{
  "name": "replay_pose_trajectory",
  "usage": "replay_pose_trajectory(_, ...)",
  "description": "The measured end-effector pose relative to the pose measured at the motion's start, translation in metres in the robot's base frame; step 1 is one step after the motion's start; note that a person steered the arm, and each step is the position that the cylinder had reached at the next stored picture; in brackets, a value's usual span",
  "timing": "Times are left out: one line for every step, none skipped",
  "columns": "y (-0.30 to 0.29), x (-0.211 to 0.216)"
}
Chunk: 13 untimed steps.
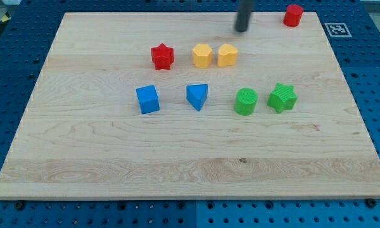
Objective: Place the red star above the yellow heart
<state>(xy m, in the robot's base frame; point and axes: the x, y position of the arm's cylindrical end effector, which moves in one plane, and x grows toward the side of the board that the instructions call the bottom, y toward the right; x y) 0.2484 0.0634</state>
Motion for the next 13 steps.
replay_pose_trajectory(-0.11, 0.0)
replay_pose_trajectory(-0.219, 0.007)
replay_pose_trajectory(-0.262, 0.058)
replay_pose_trajectory(-0.245, 0.115)
replay_pose_trajectory(-0.199, 0.135)
replay_pose_trajectory(-0.157, 0.137)
replay_pose_trajectory(-0.126, 0.137)
replay_pose_trajectory(-0.107, 0.137)
replay_pose_trajectory(-0.108, 0.131)
replay_pose_trajectory(-0.126, 0.125)
replay_pose_trajectory(-0.136, 0.117)
replay_pose_trajectory(-0.136, 0.095)
replay_pose_trajectory(-0.136, 0.072)
